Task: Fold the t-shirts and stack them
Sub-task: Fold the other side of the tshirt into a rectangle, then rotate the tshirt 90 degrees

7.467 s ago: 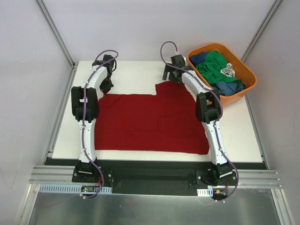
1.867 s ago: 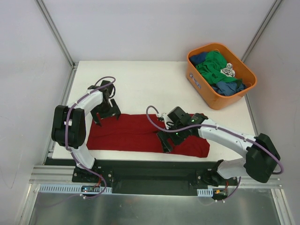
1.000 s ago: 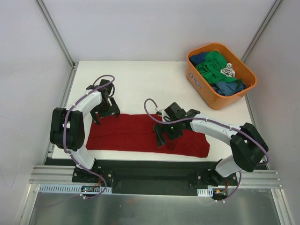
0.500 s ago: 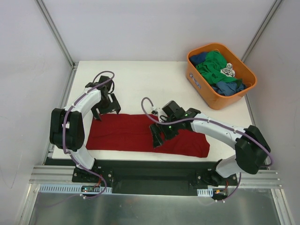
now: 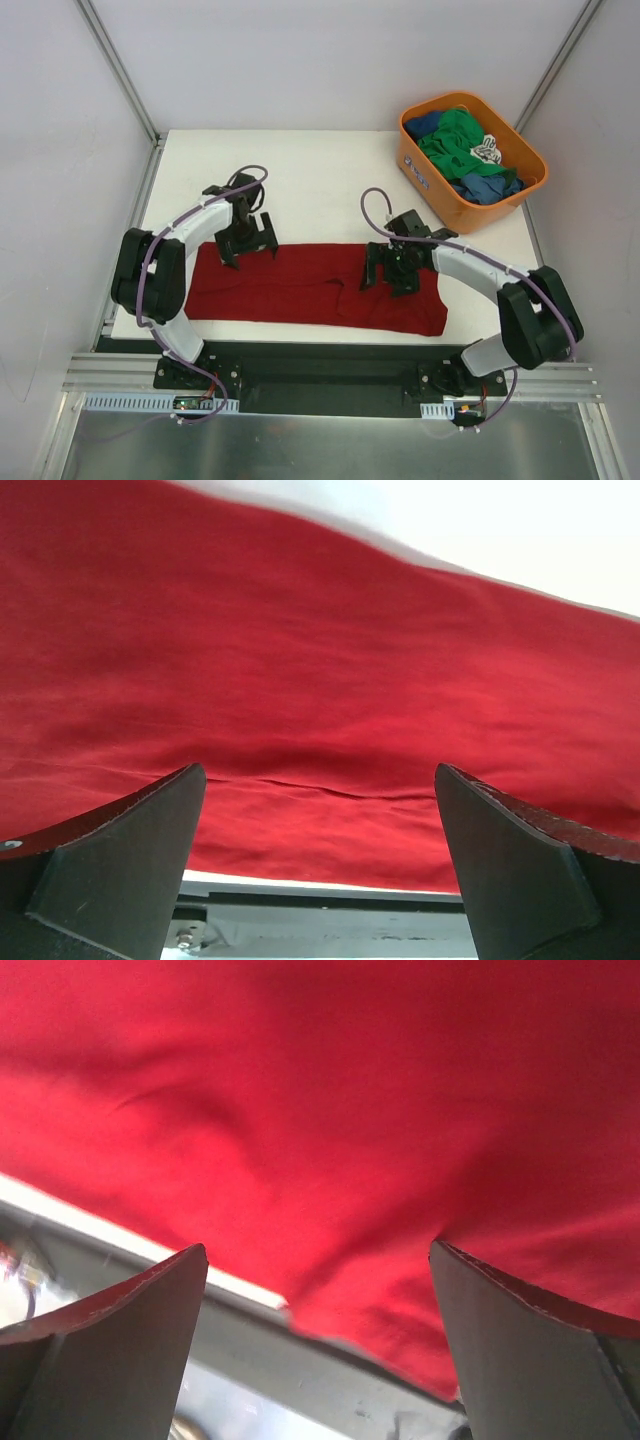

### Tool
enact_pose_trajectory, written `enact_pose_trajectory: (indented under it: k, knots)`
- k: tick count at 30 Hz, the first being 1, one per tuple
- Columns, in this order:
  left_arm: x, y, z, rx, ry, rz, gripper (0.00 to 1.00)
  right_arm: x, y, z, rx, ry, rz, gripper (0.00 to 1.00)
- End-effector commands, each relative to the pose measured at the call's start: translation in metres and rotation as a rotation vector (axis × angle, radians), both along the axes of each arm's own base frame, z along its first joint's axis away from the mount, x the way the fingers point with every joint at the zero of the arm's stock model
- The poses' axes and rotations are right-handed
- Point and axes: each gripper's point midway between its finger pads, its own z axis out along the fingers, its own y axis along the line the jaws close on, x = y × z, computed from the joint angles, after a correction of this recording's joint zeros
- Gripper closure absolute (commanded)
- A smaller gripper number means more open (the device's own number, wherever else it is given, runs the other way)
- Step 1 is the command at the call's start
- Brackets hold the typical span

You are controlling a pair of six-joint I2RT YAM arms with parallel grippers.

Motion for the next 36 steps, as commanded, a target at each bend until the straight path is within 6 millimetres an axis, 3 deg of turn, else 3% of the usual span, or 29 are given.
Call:
enact_pose_trajectory:
  k: [1,7,13,14,15,16,17,18,19,20,21,22,24,29,31,32,36]
  knots:
    - [-0.011,0.018,-0.021,0.040,0.074,0.030,0.01,0.039,-0.024,-0.003,-0.103,-0.032,-0.151,0.03]
    - [-0.013,0.036,-0.031,-0.008,0.104,0.132,0.01,0.064,-0.023,-0.020,-0.111,0.062,-0.141,0.03]
    - [-0.021,0.046,-0.038,0.005,0.118,0.169,0.01,0.142,-0.018,-0.015,-0.107,0.009,-0.146,0.03]
    - [-0.023,0.045,-0.039,0.003,0.123,0.172,0.01,0.149,-0.015,-0.026,-0.100,0.037,-0.135,0.03]
    - [-0.025,0.044,-0.038,-0.005,0.126,0.176,0.01,0.175,-0.005,-0.011,-0.068,-0.020,-0.118,0.03]
    - [-0.029,0.043,-0.038,-0.014,0.130,0.185,0.01,0.186,0.000,-0.009,-0.055,-0.030,-0.108,0.03]
    - [-0.031,0.041,-0.038,-0.024,0.132,0.189,0.01,0.190,0.006,-0.021,-0.047,0.001,-0.088,0.03]
    - [-0.033,0.039,-0.038,-0.035,0.135,0.192,0.01,0.214,0.017,-0.006,-0.011,-0.062,-0.067,0.03]
    - [-0.039,0.035,-0.038,-0.049,0.138,0.194,0.01,0.224,0.022,-0.004,0.002,-0.074,-0.057,0.03]
    - [-0.043,0.033,-0.038,-0.049,0.143,0.194,0.01,0.229,0.026,-0.019,-0.004,-0.042,-0.046,0.03]
    - [-0.050,0.029,-0.039,-0.049,0.154,0.183,0.01,0.237,0.031,-0.019,0.006,-0.047,-0.025,0.03]
    - [-0.053,0.024,-0.037,-0.059,0.152,0.177,0.01,0.261,0.038,-0.015,0.015,-0.091,-0.008,0.03]
    - [-0.066,0.008,-0.038,-0.062,0.167,0.131,0.01,0.275,0.046,-0.013,0.019,-0.106,-0.006,0.03]
    - [-0.095,-0.022,-0.042,-0.057,0.213,0.071,0.01,0.337,0.087,0.013,0.171,-0.324,-0.011,0.03]
    - [-0.103,-0.029,-0.042,-0.053,0.221,0.054,0.01,0.347,0.095,0.019,0.209,-0.364,-0.001,0.03]
    - [-0.104,-0.032,-0.042,-0.053,0.219,0.045,0.01,0.354,0.098,0.034,0.229,-0.405,0.007,0.03]
    - [-0.098,-0.045,-0.027,-0.079,0.158,0.000,0.01,0.348,0.095,0.065,0.210,-0.484,0.088,0.03]
